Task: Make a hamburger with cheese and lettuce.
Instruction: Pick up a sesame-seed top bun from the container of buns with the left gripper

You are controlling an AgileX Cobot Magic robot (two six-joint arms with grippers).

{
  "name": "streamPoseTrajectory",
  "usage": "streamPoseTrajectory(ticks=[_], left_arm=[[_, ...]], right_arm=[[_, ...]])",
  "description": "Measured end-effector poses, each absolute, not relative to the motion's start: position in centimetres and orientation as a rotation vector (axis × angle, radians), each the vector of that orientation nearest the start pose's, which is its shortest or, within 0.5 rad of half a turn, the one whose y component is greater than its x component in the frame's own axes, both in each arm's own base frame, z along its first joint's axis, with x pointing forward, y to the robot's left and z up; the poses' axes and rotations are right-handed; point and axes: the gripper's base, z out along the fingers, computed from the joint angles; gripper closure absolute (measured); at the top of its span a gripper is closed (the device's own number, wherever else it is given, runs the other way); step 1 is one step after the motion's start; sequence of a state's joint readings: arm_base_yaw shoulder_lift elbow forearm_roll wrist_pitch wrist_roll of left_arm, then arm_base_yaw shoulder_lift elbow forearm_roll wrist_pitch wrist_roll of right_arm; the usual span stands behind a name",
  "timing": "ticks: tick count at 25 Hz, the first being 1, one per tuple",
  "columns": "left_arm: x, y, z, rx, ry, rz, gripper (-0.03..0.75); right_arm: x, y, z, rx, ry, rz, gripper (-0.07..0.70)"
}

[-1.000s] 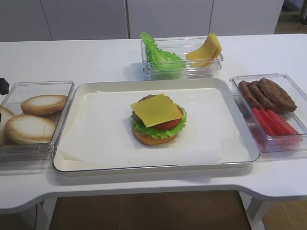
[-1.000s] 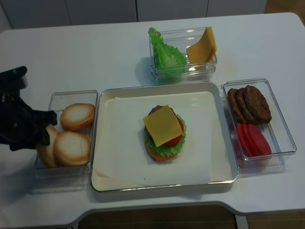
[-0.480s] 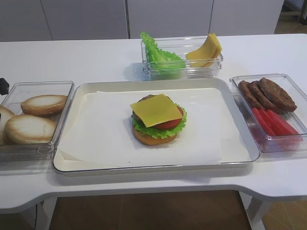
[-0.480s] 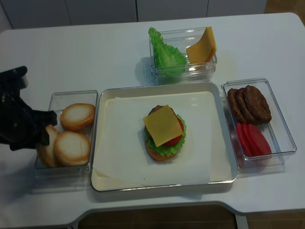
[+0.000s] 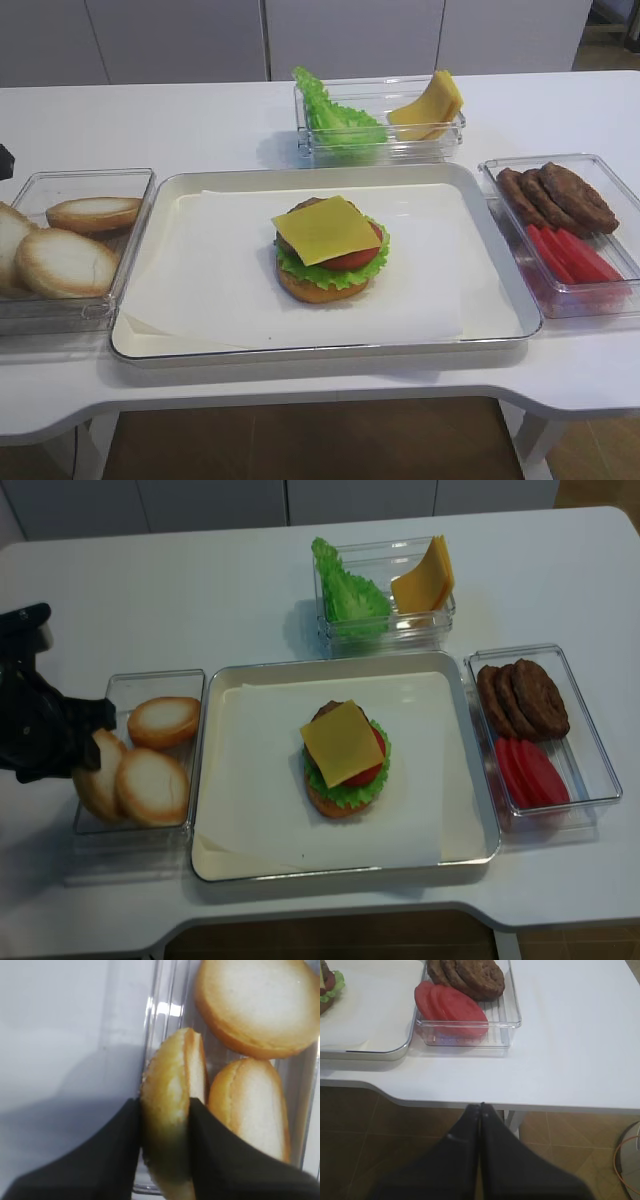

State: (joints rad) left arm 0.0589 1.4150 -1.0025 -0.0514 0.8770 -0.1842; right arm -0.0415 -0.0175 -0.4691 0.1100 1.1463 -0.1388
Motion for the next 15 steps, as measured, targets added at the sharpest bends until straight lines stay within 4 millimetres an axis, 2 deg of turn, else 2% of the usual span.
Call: streamPoseTrajectory(ticks=[15], left_arm=[[26.98,1.27,26.41,-0.369,2.767,-0.088,0.507]], right_arm=[[-0.78,0.94,26.23,-0.114,2.135,0.028,0.694]])
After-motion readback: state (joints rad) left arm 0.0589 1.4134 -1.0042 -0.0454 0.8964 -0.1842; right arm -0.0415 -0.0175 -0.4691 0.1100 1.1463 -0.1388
